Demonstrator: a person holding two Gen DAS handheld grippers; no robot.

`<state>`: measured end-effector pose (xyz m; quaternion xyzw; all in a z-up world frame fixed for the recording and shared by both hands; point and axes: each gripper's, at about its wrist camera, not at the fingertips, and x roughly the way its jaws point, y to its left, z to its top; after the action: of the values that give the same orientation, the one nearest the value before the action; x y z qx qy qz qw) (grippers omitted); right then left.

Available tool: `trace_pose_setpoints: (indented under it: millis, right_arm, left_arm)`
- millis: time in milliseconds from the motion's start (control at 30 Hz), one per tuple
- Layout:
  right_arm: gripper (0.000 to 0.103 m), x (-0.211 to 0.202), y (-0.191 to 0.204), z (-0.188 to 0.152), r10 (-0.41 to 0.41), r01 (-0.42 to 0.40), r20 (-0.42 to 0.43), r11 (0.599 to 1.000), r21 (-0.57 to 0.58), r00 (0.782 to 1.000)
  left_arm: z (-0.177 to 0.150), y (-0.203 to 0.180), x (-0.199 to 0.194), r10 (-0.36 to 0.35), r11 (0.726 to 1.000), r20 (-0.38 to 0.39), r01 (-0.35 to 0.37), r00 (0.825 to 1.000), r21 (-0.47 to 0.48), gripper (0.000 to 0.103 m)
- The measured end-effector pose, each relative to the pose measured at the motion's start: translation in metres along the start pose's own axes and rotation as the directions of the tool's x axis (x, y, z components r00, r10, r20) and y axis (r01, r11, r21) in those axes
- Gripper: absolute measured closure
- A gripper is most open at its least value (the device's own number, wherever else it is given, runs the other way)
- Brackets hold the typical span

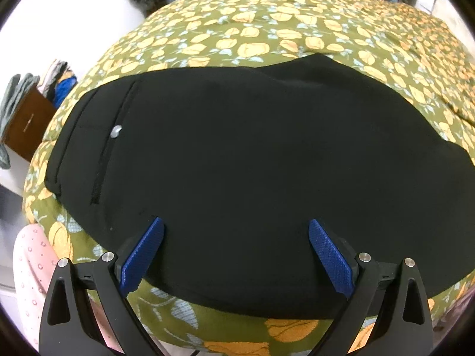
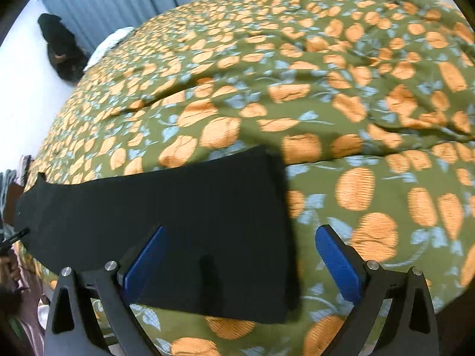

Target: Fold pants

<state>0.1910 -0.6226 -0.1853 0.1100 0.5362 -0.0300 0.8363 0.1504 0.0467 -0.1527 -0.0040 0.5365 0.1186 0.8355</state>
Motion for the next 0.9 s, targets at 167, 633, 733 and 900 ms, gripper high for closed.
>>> trace_pose_setpoints:
  millis: [167, 633, 733, 900]
  right_arm:
    - [0.009, 0.019, -0.009, -0.004, 0.063, -0.062, -0.012, 0.995, 0.073, 0.998]
    - [0.030, 0.014, -0.016, 0.008, 0.163, -0.160, -0.032, 0.985, 0.064, 0.986]
    - [0.030, 0.026, -0.006, 0.025, 0.067, -0.071, -0.106, 0.997, -0.038, 0.992]
    - [0.030, 0.051, -0.001, 0.043, 0.076, -0.095, -0.210, 0.992, -0.082, 0.975]
  left_arm:
    - [-0.001, -0.010, -0.007, 0.005, 0.999, 0.017, -0.005, 1.000, 0.041, 0.004]
    - [-0.006, -0.025, -0.006, 0.025, 0.995, 0.018, -0.027, 1.000, 0.096, 0.004]
    - [-0.006, -0.025, -0.005, 0.027, 0.995, 0.012, -0.028, 1.000, 0.095, 0.004]
    - [-0.005, -0.024, -0.008, 0.034, 0.995, 0.013, -0.035, 0.999, 0.089, 0.004]
